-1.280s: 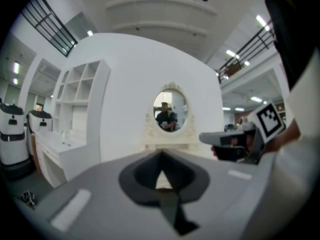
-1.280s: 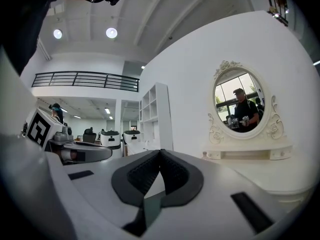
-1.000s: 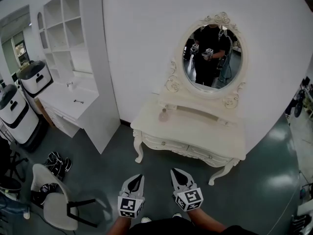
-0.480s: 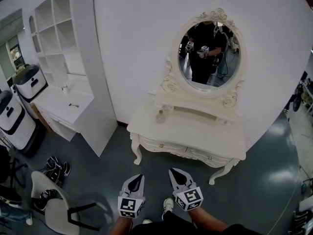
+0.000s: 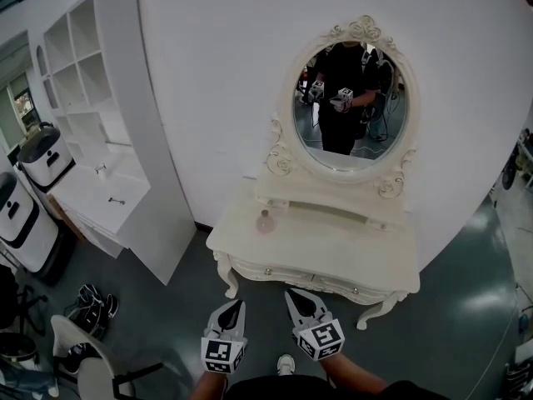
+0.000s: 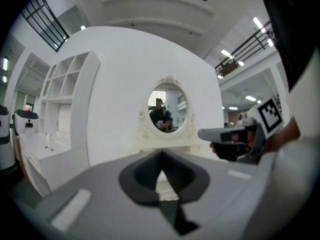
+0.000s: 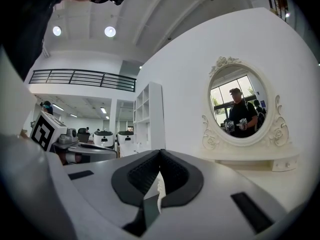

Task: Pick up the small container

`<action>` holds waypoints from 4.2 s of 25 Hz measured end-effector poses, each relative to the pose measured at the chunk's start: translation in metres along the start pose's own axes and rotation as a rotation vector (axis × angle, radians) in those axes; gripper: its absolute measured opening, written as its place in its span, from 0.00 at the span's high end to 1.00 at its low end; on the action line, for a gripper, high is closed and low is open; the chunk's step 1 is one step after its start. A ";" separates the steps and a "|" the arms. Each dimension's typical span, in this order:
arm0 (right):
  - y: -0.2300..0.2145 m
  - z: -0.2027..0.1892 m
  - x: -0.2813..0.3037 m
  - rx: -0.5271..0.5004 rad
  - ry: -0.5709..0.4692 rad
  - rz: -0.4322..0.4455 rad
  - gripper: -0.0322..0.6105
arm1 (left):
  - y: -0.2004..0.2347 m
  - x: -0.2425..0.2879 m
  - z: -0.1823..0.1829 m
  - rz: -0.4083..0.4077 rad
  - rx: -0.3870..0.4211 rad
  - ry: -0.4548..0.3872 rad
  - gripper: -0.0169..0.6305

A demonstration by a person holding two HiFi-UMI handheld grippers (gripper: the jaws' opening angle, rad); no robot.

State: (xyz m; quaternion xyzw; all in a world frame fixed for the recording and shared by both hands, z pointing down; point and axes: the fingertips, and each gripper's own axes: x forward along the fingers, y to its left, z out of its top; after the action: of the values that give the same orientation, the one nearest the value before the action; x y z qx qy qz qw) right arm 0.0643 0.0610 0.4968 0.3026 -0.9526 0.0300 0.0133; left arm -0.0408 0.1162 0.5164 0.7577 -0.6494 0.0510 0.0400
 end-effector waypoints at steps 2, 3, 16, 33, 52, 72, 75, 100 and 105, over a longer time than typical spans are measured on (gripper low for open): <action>-0.014 0.002 0.009 0.001 -0.003 0.005 0.94 | 0.001 0.017 0.004 -0.001 0.002 -0.002 0.96; -0.021 0.003 0.014 0.003 -0.003 0.008 0.94 | 0.001 0.026 0.006 -0.001 0.004 -0.001 0.96; -0.092 0.007 0.045 0.048 -0.034 0.000 0.94 | -0.002 0.096 0.019 -0.001 0.037 0.037 0.96; -0.135 0.007 0.133 0.009 -0.010 -0.054 0.94 | 0.046 0.186 0.014 -0.103 -0.005 0.045 0.96; -0.147 0.009 0.241 0.001 0.016 -0.214 0.94 | 0.140 0.265 0.032 -0.283 0.037 0.006 0.96; -0.197 -0.029 0.253 0.028 0.100 -0.264 0.94 | 0.128 0.330 0.002 -0.324 0.050 0.074 0.96; -0.202 -0.038 0.254 0.033 0.120 -0.255 0.94 | 0.124 0.338 -0.013 -0.320 0.060 0.107 0.96; -0.235 -0.101 0.275 0.065 0.277 -0.174 0.94 | 0.114 0.411 -0.161 -0.312 0.094 0.477 0.31; -0.243 -0.112 0.280 0.089 0.297 -0.165 0.94 | 0.111 0.424 -0.171 -0.331 0.105 0.527 0.29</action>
State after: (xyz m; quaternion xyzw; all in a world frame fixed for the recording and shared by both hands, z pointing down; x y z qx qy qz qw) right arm -0.0231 -0.2908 0.6325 0.3723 -0.9098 0.1150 0.1430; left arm -0.0908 -0.2948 0.7406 0.8148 -0.4808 0.2722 0.1754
